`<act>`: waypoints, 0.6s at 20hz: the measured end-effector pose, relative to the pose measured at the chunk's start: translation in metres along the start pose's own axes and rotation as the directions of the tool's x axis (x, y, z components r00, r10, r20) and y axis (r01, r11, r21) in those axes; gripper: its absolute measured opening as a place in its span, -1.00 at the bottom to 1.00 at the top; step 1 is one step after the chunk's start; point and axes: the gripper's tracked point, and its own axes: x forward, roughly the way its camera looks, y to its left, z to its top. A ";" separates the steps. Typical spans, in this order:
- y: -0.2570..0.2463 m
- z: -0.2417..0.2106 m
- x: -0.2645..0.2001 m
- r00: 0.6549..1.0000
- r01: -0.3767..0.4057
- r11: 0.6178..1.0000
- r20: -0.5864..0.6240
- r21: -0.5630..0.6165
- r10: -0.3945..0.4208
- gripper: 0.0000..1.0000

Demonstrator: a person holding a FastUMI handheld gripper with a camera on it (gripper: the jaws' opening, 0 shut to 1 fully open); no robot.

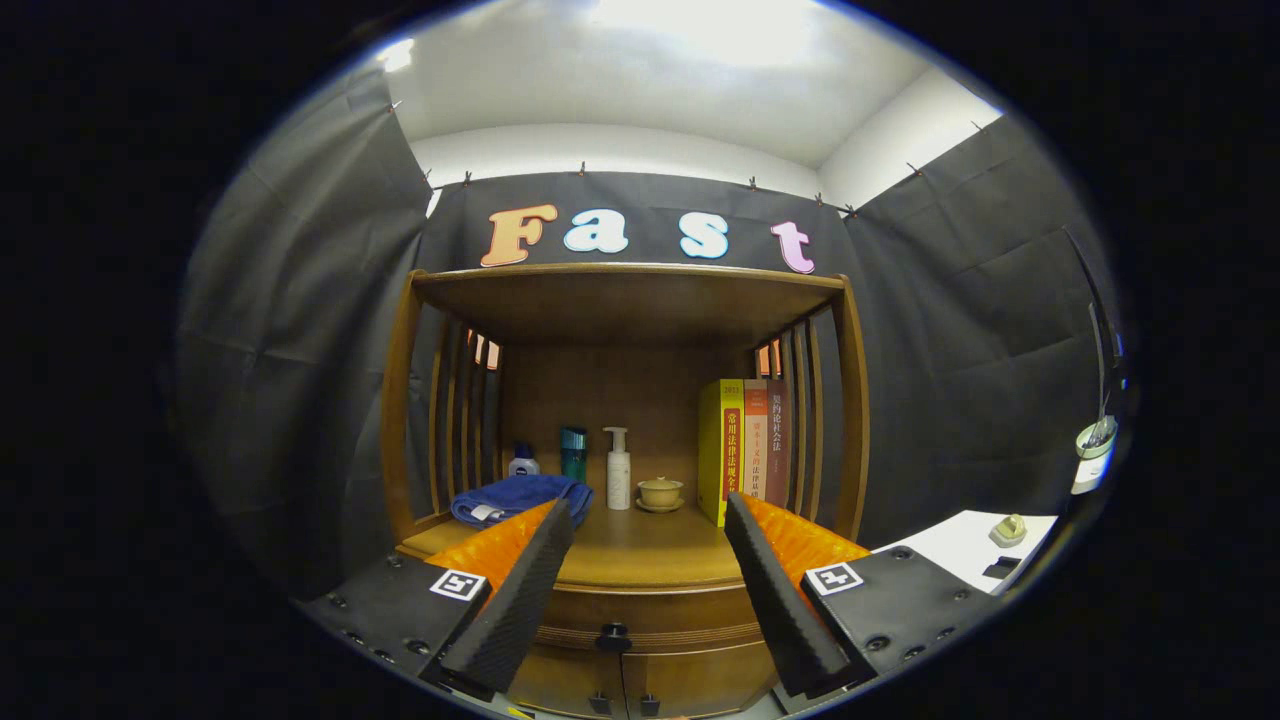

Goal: Pull open the drawer, take out the items inside it, and place them on the countertop above the cabinet.

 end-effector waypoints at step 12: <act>-0.002 -0.004 0.003 1.000 0.008 1.000 -0.012 0.010 -0.008 1.00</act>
